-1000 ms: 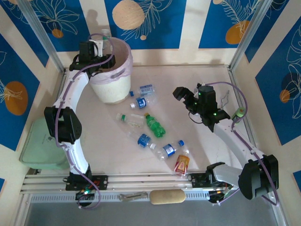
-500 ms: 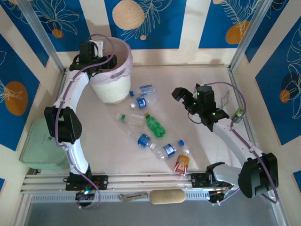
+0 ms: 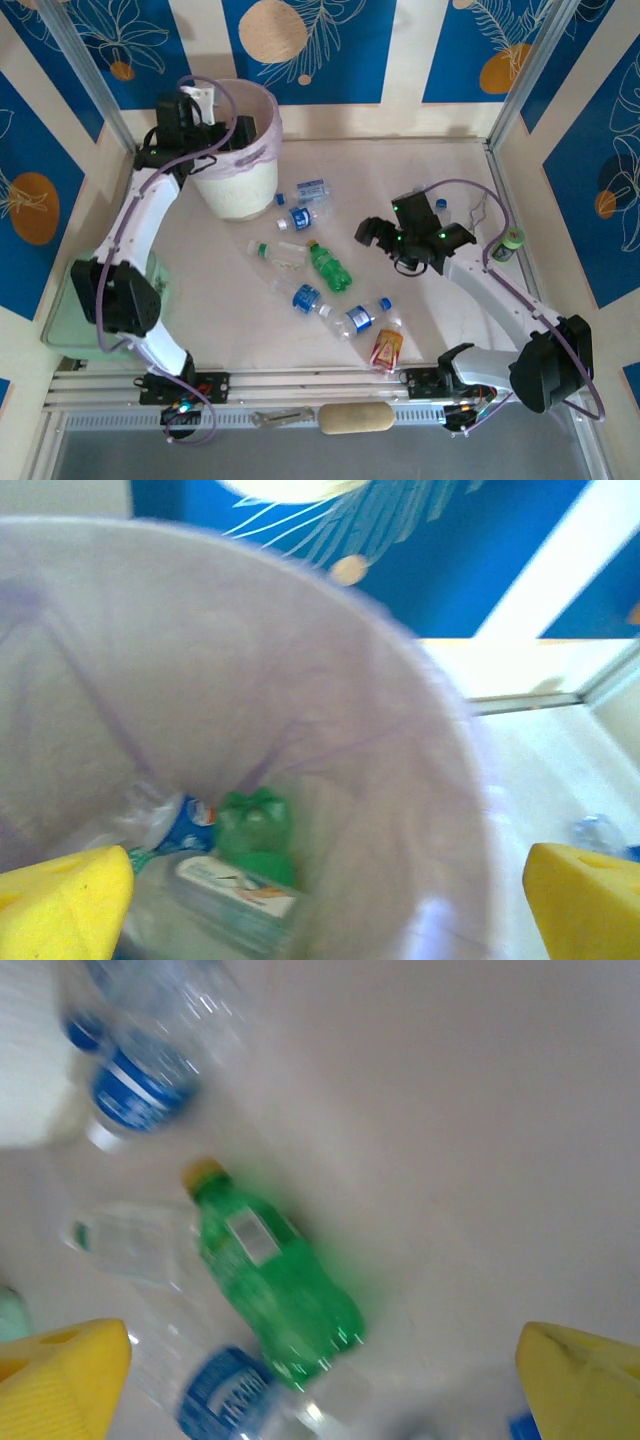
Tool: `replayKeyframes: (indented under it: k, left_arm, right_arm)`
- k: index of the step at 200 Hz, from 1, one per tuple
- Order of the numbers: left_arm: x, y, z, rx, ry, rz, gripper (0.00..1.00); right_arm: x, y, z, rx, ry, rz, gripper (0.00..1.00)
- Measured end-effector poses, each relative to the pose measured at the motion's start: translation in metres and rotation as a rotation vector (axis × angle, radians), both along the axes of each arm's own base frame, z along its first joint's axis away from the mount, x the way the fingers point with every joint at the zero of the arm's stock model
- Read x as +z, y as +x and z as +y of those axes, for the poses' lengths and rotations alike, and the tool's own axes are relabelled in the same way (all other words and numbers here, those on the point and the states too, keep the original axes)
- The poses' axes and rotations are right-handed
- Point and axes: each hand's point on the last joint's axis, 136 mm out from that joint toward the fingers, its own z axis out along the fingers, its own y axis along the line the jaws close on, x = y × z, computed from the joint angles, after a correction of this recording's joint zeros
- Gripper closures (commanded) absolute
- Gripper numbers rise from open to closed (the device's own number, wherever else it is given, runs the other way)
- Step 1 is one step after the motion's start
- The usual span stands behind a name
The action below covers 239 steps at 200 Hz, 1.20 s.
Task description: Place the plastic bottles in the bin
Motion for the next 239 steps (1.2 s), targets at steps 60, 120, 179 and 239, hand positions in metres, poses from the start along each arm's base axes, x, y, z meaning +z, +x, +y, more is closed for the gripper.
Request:
replayKeyframes:
  k: [60, 120, 179, 239]
  left_arm:
    - [-0.025, -0.074, -0.108, -0.232, -0.133, -0.026, 0.00]
    - [-0.112, -0.113, -0.145, -0.277, -0.204, 0.176, 0.00]
    - [-0.118, -0.118, -0.147, -0.287, -0.201, 0.191, 0.00]
    - [-0.119, -0.118, -0.147, -0.285, -0.204, 0.193, 0.00]
  right_arm:
    - [-0.032, -0.074, -0.006, 0.065, -0.179, 0.245, 0.00]
    - [-0.052, -0.141, -0.021, 0.080, -0.326, 0.431, 0.04]
    - [-0.083, -0.181, -0.024, 0.079, -0.278, 0.498, 0.11]
    - [-0.116, -0.186, -0.008, 0.110, -0.277, 0.528, 0.11]
